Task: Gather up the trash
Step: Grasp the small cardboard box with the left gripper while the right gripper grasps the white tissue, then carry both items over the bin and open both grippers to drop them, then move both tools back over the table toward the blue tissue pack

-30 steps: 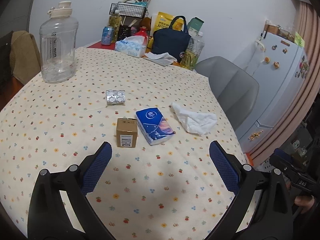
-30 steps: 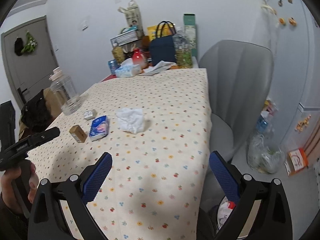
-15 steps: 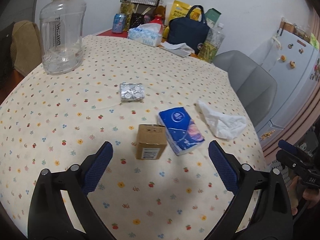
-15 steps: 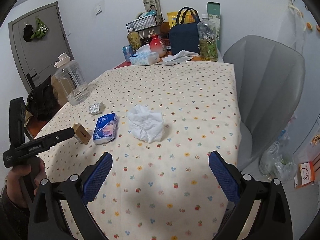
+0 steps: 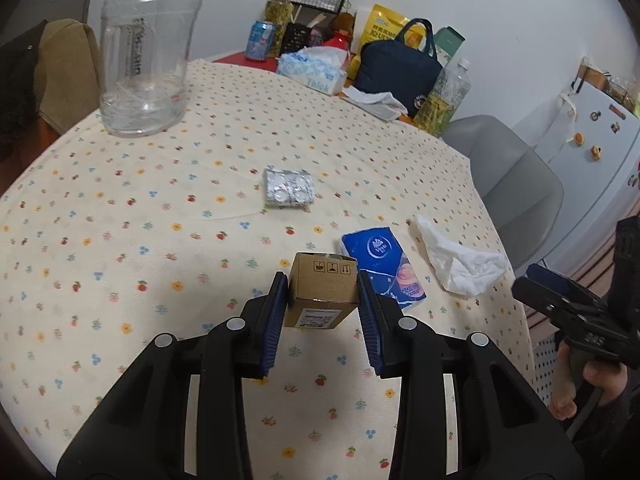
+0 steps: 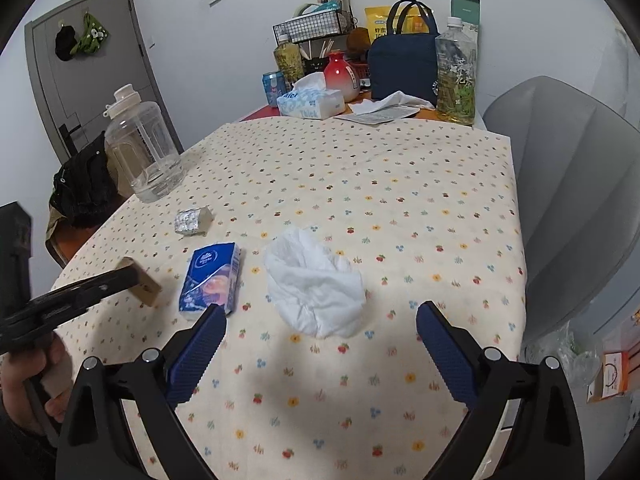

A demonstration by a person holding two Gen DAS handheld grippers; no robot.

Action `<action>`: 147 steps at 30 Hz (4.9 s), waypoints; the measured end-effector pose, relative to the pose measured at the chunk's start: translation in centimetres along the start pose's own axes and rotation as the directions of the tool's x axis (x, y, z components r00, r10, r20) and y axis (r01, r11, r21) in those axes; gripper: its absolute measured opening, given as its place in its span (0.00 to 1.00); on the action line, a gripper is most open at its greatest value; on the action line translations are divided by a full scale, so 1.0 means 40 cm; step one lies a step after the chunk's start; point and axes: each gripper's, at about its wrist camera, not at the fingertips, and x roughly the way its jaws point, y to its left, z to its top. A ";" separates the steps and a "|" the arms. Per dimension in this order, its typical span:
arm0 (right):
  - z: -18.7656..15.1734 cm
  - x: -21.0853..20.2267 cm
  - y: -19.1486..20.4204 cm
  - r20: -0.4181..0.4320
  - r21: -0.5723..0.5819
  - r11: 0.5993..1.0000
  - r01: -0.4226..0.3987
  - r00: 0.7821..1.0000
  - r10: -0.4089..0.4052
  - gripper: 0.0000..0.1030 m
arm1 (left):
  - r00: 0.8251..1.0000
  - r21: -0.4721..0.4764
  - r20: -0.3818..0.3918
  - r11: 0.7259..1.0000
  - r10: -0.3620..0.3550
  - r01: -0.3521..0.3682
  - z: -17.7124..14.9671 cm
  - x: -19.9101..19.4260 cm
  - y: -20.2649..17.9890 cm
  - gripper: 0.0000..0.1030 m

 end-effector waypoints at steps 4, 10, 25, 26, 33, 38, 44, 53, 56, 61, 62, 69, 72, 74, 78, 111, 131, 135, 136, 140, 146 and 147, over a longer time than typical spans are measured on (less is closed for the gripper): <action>0.016 0.039 0.003 -0.012 -0.020 1.000 0.010 1.000 -0.010 0.91 | 1.000 -0.010 0.024 1.000 0.009 -0.009 -0.004 -0.035 0.020 0.34; 0.019 0.090 -0.005 -0.068 -0.022 1.000 0.007 0.998 -0.008 0.37 | 1.000 -0.011 0.029 1.000 0.005 -0.005 -0.014 -0.059 0.024 0.34; -0.049 -0.119 -0.003 0.014 -0.041 0.999 -0.022 1.000 0.023 0.03 | 0.998 0.062 0.059 0.998 -0.035 0.031 -0.019 -0.096 -0.086 0.34; -0.055 -0.136 -0.012 0.025 -0.030 0.999 -0.021 0.999 0.022 0.03 | 0.997 0.071 0.060 0.997 -0.039 0.035 -0.017 -0.096 -0.099 0.34; -0.103 -0.226 -0.105 0.082 0.088 0.996 -0.026 0.996 0.019 0.03 | 0.995 0.148 0.048 0.985 -0.093 0.085 -0.009 -0.077 -0.217 0.34; -0.145 -0.287 -0.188 0.111 0.166 0.986 0.001 0.994 -0.020 0.03 | 0.990 0.196 0.019 0.972 -0.138 0.131 -0.020 -0.048 -0.308 0.34; -0.193 -0.354 -0.277 0.141 0.247 0.968 0.041 0.987 -0.078 0.03 | 0.980 0.243 -0.020 0.950 -0.198 0.197 -0.038 -0.015 -0.421 0.34; -0.302 -0.412 -0.413 0.131 0.380 0.919 0.107 0.977 -0.168 0.03 | 0.957 0.325 -0.101 0.900 -0.272 0.290 -0.076 0.031 -0.596 0.34; -0.345 -0.417 -0.452 0.110 0.417 0.899 0.133 0.974 -0.195 0.03 | 0.947 0.348 -0.138 0.881 -0.289 0.320 -0.101 0.051 -0.650 0.34; -0.414 -0.417 -0.510 0.070 0.470 0.866 0.170 0.971 -0.228 0.03 | 0.930 0.374 -0.199 0.853 -0.310 0.365 -0.145 0.088 -0.725 0.34; -0.426 -0.414 -0.522 0.062 0.480 0.860 0.176 0.971 -0.233 0.03 | 0.926 0.378 -0.212 0.847 -0.313 0.373 -0.154 0.098 -0.740 0.34; -0.517 -0.365 -0.603 -0.018 0.552 0.804 0.221 0.967 -0.254 0.06 | 0.904 0.399 -0.294 0.820 -0.310 0.411 -0.209 0.164 -0.823 0.34; -0.568 -0.330 -0.641 -0.063 0.582 0.774 0.250 0.963 -0.264 0.07 | 0.896 0.406 -0.323 0.810 -0.306 0.423 -0.230 0.185 -0.847 0.34; -0.598 -0.304 -0.666 -0.095 0.605 0.753 0.259 0.962 -0.254 0.07 | 0.891 0.411 -0.341 0.805 -0.300 0.428 -0.244 0.197 -0.860 0.34; -0.675 -0.257 -0.723 -0.173 0.669 0.687 0.283 0.958 -0.227 0.58 | 0.880 0.422 -0.378 0.793 -0.288 0.440 -0.278 0.219 -0.889 0.34; -0.699 -0.485 -0.721 -0.060 0.720 0.643 0.261 0.946 -0.317 0.66 | 0.782 0.332 -0.513 0.758 -0.355 0.562 -0.341 0.258 -0.959 0.94; -0.477 -0.415 -0.509 -0.003 0.595 0.783 0.180 0.975 -0.222 0.92 | 0.904 0.202 -0.239 0.892 -0.355 0.404 -0.100 0.066 -0.578 0.94; -0.439 -0.405 -0.461 0.001 0.563 0.809 0.168 0.979 -0.204 0.92 | 0.921 0.167 -0.193 0.914 -0.338 0.371 -0.069 0.041 -0.499 0.94; -0.431 -0.403 -0.451 0.003 0.555 0.815 0.166 0.980 -0.201 0.92 | 0.925 0.158 -0.181 0.919 -0.334 0.362 -0.061 0.036 -0.479 0.94; -0.384 -0.392 -0.411 0.011 0.521 0.840 0.153 0.983 -0.186 0.92 | 0.940 0.134 -0.147 0.935 -0.309 0.329 -0.040 0.015 -0.403 0.94; -0.308 -0.361 -0.333 0.024 0.447 0.887 0.116 0.990 -0.141 0.92 | 0.961 0.090 -0.084 0.958 -0.265 0.272 -0.010 -0.021 -0.291 0.94; -0.298 -0.352 -0.320 0.024 0.435 0.894 0.110 0.991 -0.134 0.92 | 0.963 0.083 -0.079 0.960 -0.260 0.266 -0.010 -0.023 -0.278 0.94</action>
